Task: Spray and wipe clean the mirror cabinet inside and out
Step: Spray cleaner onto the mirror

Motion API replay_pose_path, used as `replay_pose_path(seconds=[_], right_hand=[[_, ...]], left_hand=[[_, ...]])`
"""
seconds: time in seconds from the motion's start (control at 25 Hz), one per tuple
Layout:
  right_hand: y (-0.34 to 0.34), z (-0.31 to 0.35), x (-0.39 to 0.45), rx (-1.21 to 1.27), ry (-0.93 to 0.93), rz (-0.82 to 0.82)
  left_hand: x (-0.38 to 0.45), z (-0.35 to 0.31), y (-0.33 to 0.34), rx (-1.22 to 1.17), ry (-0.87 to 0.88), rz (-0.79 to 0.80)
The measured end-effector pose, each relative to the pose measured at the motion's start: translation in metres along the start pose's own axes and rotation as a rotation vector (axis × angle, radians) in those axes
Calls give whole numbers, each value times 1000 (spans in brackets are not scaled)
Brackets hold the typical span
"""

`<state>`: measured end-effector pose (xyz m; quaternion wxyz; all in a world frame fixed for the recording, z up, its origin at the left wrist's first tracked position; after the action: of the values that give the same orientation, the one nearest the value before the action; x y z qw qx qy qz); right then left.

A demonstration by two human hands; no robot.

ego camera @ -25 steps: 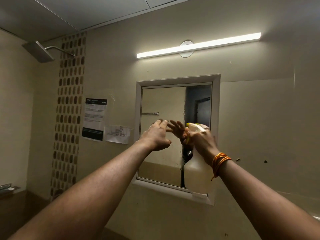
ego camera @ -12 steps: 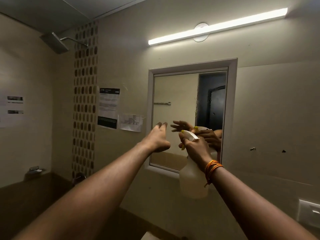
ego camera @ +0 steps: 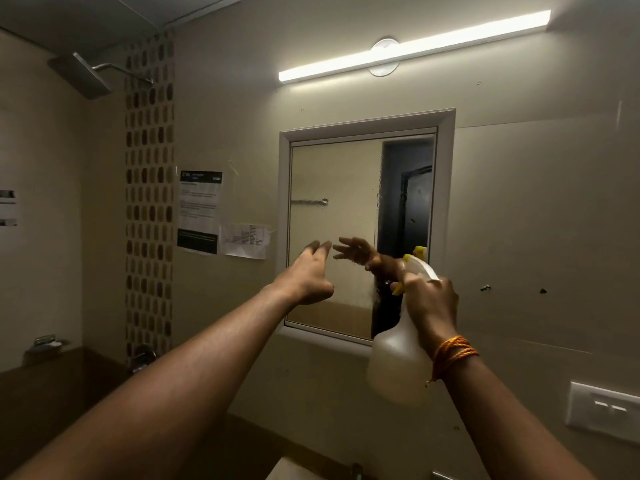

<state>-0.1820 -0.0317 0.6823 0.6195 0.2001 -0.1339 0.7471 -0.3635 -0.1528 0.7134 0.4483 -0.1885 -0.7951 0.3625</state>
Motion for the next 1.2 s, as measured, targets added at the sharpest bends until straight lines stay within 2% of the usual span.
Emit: replay_pose_path(seconds=[0.28,0.48,0.72,0.8,1.08,1.2], right_hand=[[-25,-11,2,-70,-90,-30],[-25,-28,-6,-39,-14,-80],[23,-69,-24,-56,2,316],[37,-79,-36,-107,14,352],[67,-101,-61,-146,69,347],[61,-104,-67,-187,45,231]], left_hand=[[-8,-8,15,63,73,53],[-11,-6,20,83,79,61],[-20,13,22,55,24,56],[-31,24,29,52,-21,92],[-43,39,47,45,-71,126],[-43,35,52,56,-59,131]])
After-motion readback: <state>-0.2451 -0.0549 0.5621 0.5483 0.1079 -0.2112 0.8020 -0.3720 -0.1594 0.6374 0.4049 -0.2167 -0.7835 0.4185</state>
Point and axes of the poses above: each hand's wrist, its own x-axis towards the middle knuckle, its own y-axis out of the palm, z = x × y, the point moved 2 cm from there along x, towards the middle knuckle, and after that the axes turned 8 degrees about -z, right-handed, at the moved point
